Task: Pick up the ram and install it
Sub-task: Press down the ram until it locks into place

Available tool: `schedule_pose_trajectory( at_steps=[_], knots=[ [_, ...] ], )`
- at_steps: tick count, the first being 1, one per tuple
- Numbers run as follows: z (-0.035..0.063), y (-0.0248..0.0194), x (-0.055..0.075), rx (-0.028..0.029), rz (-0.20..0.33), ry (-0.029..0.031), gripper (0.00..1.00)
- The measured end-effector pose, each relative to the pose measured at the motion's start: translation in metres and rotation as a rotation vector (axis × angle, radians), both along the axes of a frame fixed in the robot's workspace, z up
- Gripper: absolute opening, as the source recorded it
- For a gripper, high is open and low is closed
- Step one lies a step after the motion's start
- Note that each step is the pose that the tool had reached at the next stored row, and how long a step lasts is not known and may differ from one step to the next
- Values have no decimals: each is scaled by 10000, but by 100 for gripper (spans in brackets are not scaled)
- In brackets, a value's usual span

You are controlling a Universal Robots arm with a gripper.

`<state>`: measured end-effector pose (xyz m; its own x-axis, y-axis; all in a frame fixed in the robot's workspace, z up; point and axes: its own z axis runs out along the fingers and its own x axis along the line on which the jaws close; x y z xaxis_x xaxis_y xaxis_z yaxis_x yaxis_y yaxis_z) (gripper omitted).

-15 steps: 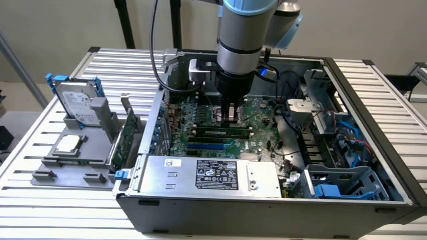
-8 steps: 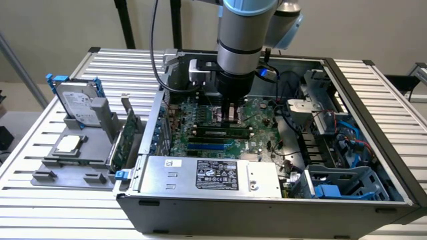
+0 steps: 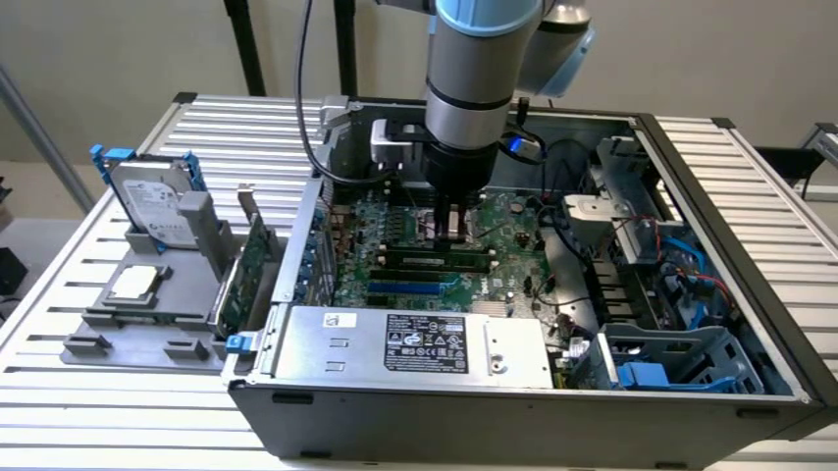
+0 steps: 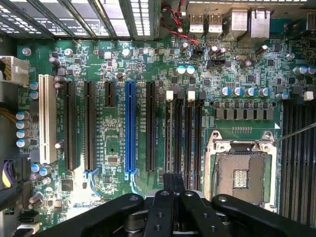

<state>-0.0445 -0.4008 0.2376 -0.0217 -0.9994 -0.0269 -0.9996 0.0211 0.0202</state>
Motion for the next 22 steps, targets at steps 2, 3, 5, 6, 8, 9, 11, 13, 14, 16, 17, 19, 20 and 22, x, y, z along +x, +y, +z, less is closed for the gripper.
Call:
schedule_pose_trajectory(
  at_steps=[2,3,5,6,8,9,11,13,14,16,17,19,20,22],
  knots=[
    [-18,1,-4,-5,-2,-14,11],
    [-28,1,-5,-7,-2,-22,11],
    [-49,1,-8,-11,-1,-42,11],
    [-60,1,-9,-13,0,-53,11],
    [-82,-1,-13,-27,-1,-73,11],
    [-99,0,-14,-18,-1,-86,11],
    [-126,-1,-18,-25,-2,-114,11],
    [-134,0,-18,-18,-1,-124,11],
    [-116,-2,-19,-25,0,-121,11],
    [-33,1,-15,-14,0,-116,11],
    [13,1,-14,-14,0,-111,11],
    [95,1,-13,-15,-3,-106,11],
    [102,1,-12,-14,-2,-106,11],
    [102,1,-12,-13,-1,-106,11]
  ],
)
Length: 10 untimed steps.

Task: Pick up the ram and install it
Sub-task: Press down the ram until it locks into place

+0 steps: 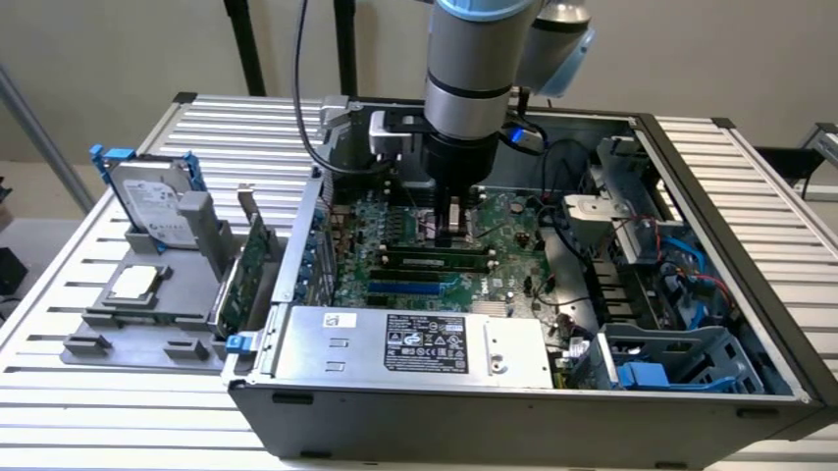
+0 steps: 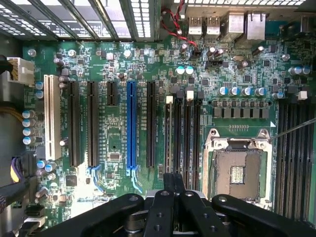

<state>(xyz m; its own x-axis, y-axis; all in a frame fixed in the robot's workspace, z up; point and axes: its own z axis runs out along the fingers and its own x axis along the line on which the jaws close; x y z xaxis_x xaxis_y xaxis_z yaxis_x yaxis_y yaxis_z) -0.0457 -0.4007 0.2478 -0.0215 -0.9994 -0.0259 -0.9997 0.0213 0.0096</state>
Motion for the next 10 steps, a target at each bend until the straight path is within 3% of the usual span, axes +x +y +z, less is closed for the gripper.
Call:
schedule_pose_trajectory(
  at_steps=[10],
  knots=[
    [1,0,0,-2,0,1,11]
  ],
)
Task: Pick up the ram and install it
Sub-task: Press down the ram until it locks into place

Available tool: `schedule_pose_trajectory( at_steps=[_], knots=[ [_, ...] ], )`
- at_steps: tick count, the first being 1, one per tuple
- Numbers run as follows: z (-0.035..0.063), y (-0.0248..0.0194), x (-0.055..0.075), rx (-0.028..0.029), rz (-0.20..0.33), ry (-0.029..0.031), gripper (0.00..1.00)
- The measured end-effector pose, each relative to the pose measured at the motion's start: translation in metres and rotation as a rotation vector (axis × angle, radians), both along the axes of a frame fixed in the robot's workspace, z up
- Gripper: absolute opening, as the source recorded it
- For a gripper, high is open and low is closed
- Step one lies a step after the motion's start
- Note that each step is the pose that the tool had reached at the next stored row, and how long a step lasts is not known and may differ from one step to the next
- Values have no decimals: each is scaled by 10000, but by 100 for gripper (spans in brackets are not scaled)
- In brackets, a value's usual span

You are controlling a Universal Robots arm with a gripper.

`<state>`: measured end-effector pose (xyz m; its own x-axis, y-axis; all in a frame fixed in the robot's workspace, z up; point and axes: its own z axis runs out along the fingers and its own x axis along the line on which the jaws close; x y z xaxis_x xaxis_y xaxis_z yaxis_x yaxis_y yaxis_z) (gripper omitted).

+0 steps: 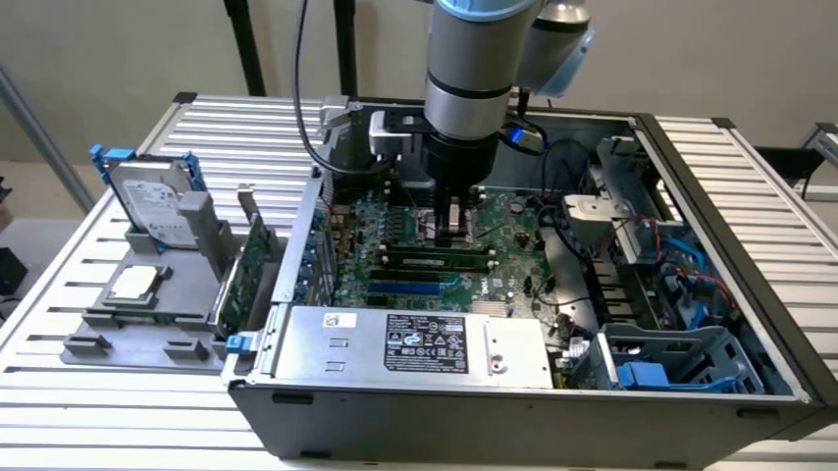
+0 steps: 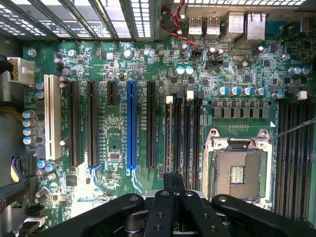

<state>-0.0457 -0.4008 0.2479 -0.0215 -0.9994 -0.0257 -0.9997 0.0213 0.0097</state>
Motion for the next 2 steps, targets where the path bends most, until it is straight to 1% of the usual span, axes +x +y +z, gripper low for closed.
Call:
schedule_pose_trajectory(
  at_steps=[2],
  knots=[
    [0,0,0,0,0,0,11]
  ],
)
